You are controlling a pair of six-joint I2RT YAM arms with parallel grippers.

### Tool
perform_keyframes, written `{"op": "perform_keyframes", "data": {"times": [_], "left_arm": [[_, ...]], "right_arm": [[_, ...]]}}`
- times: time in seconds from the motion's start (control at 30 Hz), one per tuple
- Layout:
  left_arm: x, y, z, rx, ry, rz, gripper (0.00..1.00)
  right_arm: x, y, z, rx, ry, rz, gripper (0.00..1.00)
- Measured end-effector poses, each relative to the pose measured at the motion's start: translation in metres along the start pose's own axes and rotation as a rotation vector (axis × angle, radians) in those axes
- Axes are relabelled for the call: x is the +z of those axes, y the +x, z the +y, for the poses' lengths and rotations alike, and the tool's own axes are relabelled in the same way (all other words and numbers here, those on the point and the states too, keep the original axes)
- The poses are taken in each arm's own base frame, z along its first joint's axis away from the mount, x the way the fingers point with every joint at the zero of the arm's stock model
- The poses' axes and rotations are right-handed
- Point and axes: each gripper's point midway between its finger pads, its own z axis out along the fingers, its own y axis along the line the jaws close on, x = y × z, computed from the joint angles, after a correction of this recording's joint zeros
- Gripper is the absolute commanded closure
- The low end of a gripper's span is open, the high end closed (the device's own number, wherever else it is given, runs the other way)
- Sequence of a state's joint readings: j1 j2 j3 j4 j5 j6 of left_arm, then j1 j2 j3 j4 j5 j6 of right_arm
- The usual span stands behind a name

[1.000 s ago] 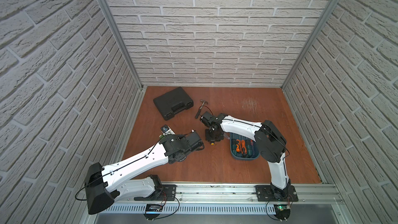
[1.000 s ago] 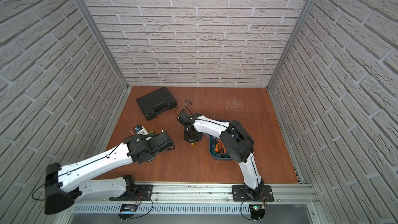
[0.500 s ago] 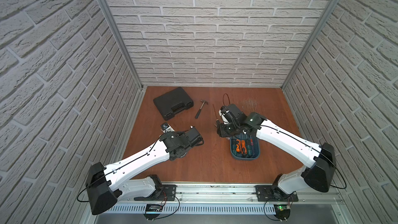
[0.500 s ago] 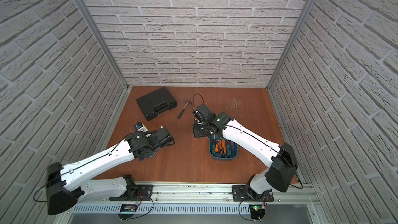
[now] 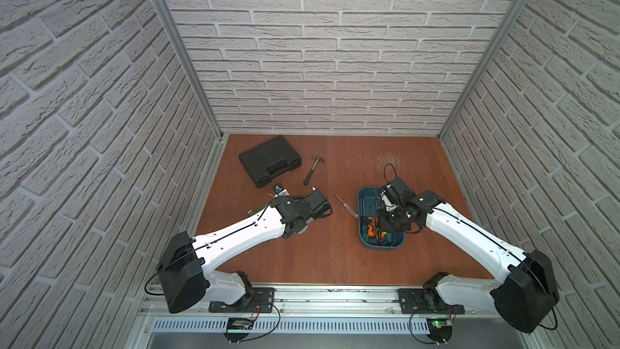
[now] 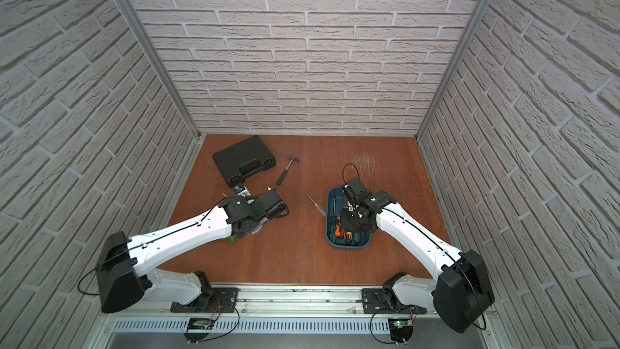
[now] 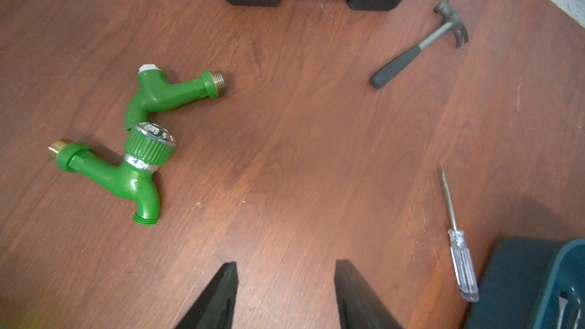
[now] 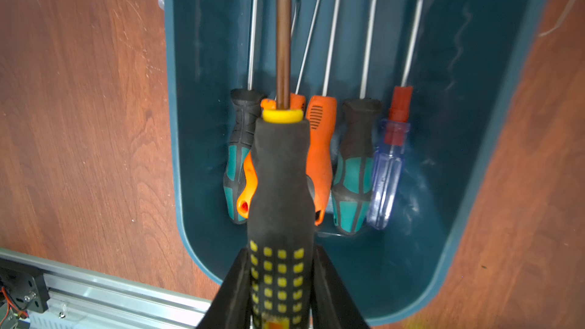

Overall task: Put the screwdriver on the desktop into the storage box
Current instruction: Place the screwdriver in the storage box.

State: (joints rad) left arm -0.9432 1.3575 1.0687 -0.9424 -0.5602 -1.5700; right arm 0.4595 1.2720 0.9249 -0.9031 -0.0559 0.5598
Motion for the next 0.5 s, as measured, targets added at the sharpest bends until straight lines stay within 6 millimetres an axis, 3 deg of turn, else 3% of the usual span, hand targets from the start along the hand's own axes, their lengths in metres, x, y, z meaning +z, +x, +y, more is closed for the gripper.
{"op": "perform_keyframes", "data": {"times": [0.3, 0.4, 0.5], "left_arm": [[0.001, 0.005, -0.004, 0.004, 0.007, 0.028, 0.44], [0.001, 0.006, -0.004, 0.005, 0.007, 0.03, 0.44], [0.001, 0.006, -0.004, 0.004, 0.007, 0.031, 0.44]], "right_arm": [[0.035, 0.005, -0.007, 0.015, 0.03, 0.096, 0.72], [0.04, 0.002, -0.005, 0.017, 0.019, 0.1, 0.63], [0.043, 0.003, -0.005, 0.019, 0.024, 0.106, 0.48]]}}
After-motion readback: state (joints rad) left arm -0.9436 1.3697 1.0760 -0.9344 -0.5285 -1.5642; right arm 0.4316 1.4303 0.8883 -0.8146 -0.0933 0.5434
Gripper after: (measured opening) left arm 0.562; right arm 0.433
